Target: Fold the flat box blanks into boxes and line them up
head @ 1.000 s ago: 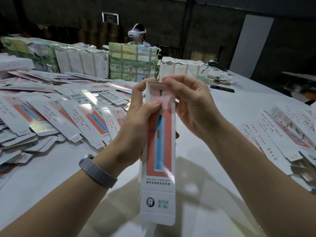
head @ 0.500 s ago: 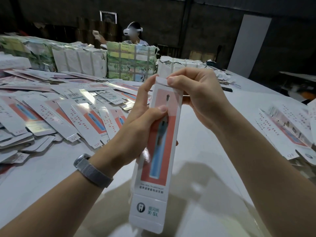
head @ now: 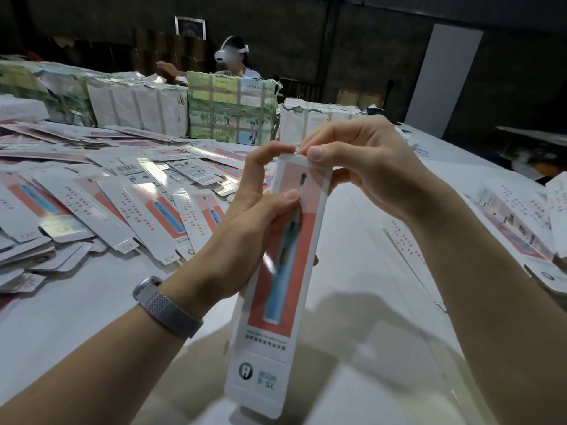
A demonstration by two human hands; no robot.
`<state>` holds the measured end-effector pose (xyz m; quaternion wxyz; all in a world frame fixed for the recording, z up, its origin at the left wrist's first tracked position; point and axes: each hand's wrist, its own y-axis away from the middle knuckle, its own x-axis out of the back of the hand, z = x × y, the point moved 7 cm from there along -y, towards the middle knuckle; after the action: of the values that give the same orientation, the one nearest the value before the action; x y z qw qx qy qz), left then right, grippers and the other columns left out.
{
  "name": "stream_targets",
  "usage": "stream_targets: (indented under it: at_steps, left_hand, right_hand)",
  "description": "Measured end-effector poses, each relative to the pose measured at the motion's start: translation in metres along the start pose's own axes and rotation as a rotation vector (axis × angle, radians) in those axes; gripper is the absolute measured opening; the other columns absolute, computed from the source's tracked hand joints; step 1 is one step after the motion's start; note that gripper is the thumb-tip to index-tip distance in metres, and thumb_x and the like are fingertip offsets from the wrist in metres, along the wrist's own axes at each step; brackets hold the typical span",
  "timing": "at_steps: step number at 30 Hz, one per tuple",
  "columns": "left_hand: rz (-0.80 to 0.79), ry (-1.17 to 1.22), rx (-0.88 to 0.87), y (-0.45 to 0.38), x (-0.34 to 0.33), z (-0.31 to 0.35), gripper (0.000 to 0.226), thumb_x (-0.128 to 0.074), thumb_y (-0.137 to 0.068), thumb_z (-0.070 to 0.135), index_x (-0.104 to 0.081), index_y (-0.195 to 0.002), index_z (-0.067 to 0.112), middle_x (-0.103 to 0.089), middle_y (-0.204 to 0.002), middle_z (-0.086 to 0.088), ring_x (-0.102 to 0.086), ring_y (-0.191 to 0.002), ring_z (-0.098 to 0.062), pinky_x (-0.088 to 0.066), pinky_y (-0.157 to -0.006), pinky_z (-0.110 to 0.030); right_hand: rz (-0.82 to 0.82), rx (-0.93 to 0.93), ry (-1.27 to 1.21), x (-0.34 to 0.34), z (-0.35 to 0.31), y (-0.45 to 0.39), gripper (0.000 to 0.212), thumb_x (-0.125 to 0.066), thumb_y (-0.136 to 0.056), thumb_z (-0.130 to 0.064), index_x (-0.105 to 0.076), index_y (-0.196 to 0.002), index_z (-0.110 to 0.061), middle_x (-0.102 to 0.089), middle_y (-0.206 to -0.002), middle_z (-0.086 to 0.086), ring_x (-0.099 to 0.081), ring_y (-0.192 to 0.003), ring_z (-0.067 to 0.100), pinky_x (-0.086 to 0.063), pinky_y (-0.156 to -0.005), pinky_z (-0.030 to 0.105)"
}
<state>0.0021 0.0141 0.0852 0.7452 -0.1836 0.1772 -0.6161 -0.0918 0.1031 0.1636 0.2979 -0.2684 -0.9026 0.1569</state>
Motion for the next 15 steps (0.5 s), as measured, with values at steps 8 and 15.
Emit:
stream_targets:
  at_steps: [8, 15]
  left_hand:
    - [0.134, 0.027, -0.046, -0.004, 0.010, 0.005, 0.029, -0.046, -0.102, 0.030, -0.035, -0.127, 0.040, -0.072, -0.087, -0.001, -0.072, -0.071, -0.023, -0.058, -0.059, -0.029]
    - [0.062, -0.004, -0.060, -0.004, 0.002, 0.008, 0.075, -0.052, -0.078, 0.073, -0.026, -0.138, 0.035, -0.053, -0.143, -0.007, -0.066, -0.119, -0.019, -0.060, -0.082, -0.034]
  right_hand:
    - [0.010, -0.016, 0.174, -0.015, -0.006, 0.001, 0.027, -0.064, -0.095, -0.018, -0.067, -0.122, -0.017, -0.069, -0.097, -0.010, -0.068, -0.082, 0.007, -0.056, -0.062, 0.025]
    - [-0.014, -0.249, 0.767, -0.041, -0.004, 0.004, 0.078, -0.042, -0.091, -0.070, -0.022, -0.156, -0.033, -0.036, -0.142, 0.003, -0.048, -0.119, 0.019, -0.047, -0.093, 0.039]
